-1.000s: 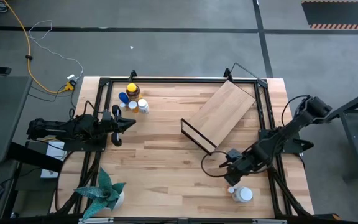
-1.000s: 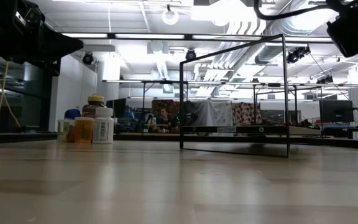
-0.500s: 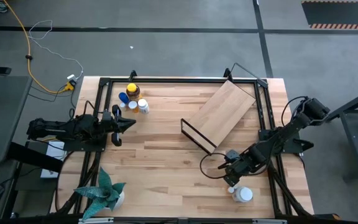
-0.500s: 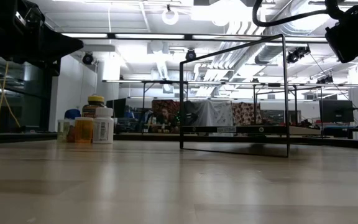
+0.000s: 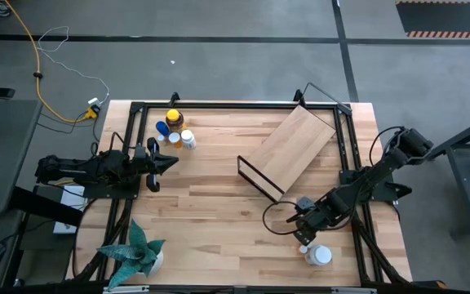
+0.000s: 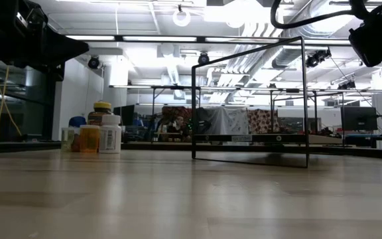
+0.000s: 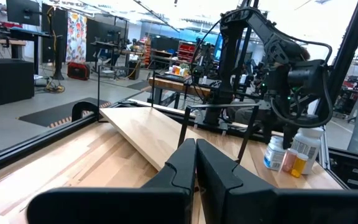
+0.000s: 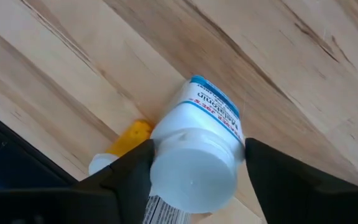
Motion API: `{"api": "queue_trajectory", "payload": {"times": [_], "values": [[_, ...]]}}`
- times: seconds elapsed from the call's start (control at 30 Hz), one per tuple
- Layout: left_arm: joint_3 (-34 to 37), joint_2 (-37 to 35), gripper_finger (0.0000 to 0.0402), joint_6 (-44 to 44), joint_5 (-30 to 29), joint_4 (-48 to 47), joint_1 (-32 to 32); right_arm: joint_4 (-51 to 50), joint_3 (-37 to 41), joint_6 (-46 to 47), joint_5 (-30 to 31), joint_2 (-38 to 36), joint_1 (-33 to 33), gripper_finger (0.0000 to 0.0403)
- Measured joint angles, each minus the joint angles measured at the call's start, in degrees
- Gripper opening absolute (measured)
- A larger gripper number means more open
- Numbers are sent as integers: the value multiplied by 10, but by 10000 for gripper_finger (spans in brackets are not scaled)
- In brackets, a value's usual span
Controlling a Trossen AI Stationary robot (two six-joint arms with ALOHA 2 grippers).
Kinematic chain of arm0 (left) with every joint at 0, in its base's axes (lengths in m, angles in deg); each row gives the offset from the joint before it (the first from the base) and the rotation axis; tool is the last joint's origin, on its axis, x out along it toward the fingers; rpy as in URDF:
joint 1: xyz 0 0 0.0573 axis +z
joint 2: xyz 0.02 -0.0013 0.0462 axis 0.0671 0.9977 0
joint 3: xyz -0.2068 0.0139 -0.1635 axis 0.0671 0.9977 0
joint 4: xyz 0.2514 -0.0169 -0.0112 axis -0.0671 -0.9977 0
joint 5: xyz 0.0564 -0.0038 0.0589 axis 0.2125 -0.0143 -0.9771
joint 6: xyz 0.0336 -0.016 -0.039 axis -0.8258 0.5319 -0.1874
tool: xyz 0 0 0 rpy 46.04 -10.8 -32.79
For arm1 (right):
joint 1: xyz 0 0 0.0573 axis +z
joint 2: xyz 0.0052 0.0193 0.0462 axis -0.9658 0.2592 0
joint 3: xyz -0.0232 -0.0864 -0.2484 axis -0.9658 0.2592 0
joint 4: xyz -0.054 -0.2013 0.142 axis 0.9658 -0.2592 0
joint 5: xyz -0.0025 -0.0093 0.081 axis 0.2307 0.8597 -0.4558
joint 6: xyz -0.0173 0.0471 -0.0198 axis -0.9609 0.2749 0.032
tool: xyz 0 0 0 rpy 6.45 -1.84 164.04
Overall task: Pick and place medicine bottles onto shelf by color
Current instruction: Put the bottom white medicine bottle on the shelf
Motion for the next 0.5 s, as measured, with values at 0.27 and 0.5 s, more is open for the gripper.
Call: {"api": "queue_trajectory", "payload": {"times": [0.27, 0.5], "values": [[0, 0, 3, 0, 0, 0, 0, 2, -1, -28, -22, -1, -5, 182], [0, 0, 3, 0, 0, 0, 0, 0, -1, -63, -27, -1, -14, 174]]}}
